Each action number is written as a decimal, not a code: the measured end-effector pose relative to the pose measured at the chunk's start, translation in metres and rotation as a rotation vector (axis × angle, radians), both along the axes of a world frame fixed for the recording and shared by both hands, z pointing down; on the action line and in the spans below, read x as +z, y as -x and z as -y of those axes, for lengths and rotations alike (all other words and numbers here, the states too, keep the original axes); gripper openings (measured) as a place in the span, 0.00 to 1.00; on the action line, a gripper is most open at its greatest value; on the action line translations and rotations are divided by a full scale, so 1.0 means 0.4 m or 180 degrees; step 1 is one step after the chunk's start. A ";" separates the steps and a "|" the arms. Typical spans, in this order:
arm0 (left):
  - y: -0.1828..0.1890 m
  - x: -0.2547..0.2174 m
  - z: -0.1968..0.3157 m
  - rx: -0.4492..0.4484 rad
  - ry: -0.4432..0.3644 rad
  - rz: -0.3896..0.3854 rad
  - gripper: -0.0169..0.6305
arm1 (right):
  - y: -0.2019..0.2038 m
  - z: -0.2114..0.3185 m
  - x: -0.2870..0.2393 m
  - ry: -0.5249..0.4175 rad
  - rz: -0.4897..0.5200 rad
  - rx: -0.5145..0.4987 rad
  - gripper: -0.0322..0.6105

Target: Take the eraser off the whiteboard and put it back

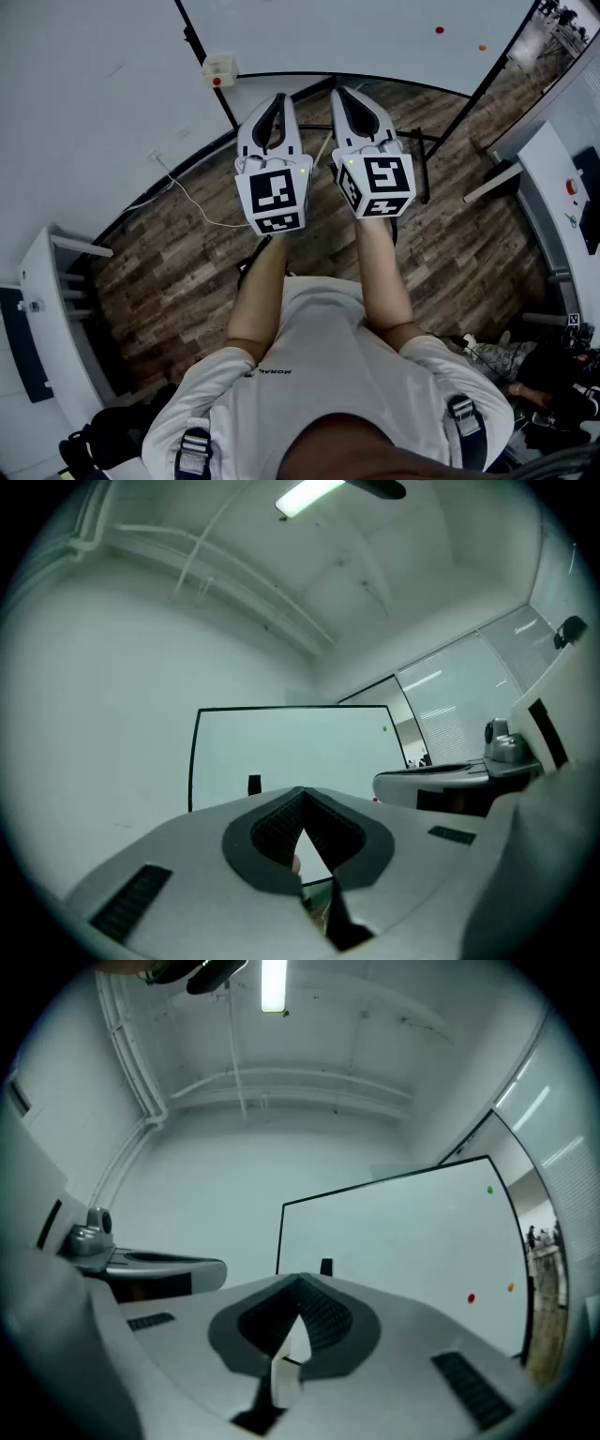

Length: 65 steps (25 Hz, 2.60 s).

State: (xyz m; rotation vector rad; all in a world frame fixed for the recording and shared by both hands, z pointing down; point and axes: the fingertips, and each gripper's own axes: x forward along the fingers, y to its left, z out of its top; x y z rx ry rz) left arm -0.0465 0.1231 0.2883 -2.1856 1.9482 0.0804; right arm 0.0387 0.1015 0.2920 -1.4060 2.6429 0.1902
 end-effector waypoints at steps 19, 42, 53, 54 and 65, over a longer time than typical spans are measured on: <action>-0.151 0.044 -0.066 -0.0232 0.0037 0.0104 0.03 | -0.137 -0.049 0.038 0.0051 -0.0057 -0.0261 0.07; -0.095 0.084 0.199 -0.0314 0.0038 -0.0004 0.03 | -0.077 0.216 0.080 0.0103 -0.0094 -0.0354 0.07; 0.056 0.046 0.527 -0.0097 0.0027 -0.0055 0.03 | 0.069 0.512 0.039 0.0065 -0.0104 -0.0109 0.07; 0.074 0.041 0.553 -0.0077 0.0033 -0.0066 0.03 | 0.082 0.537 0.037 0.0077 -0.0097 -0.0077 0.07; 0.221 0.030 0.769 0.0153 0.0091 -0.0034 0.03 | 0.219 0.748 0.031 0.0121 -0.0092 0.0216 0.07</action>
